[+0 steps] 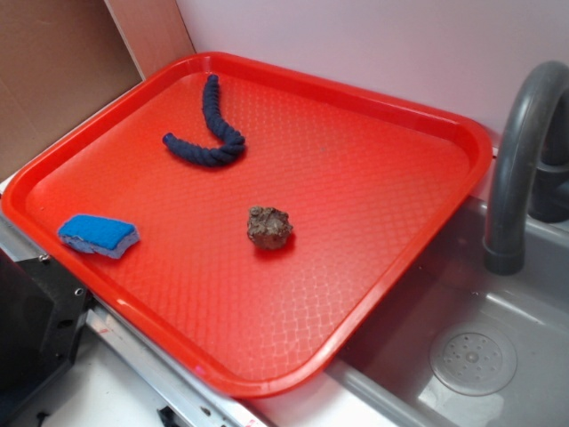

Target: Grab the rock.

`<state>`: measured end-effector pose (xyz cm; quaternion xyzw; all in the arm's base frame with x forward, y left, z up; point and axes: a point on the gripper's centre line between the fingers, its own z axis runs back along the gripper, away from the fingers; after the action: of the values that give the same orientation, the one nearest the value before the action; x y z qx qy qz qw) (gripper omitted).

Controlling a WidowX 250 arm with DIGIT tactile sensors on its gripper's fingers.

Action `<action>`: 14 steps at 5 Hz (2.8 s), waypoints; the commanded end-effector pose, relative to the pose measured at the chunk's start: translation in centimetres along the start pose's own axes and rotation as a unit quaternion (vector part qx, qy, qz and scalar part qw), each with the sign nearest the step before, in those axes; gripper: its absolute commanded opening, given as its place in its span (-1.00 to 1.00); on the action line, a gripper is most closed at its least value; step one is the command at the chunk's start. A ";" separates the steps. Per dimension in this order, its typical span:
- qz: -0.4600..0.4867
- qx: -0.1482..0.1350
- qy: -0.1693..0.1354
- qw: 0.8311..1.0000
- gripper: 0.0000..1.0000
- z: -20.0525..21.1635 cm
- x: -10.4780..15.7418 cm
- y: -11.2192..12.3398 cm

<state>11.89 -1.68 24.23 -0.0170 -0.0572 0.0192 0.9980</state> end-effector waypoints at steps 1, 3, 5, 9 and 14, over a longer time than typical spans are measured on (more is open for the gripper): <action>0.000 0.000 0.000 1.000 1.00 0.0 0.0 0.0; -0.251 0.022 -0.062 0.966 1.00 -0.9 1.3 -4.0; -0.496 0.048 0.047 0.866 1.00 -8.4 3.4 -8.2; -0.618 0.032 0.149 0.771 1.00 -20.2 5.2 -8.2; -0.525 0.028 0.076 0.848 -1.00 -21.3 5.3 -8.3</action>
<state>20.22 -10.10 3.15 0.0410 0.0489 -0.5070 0.8596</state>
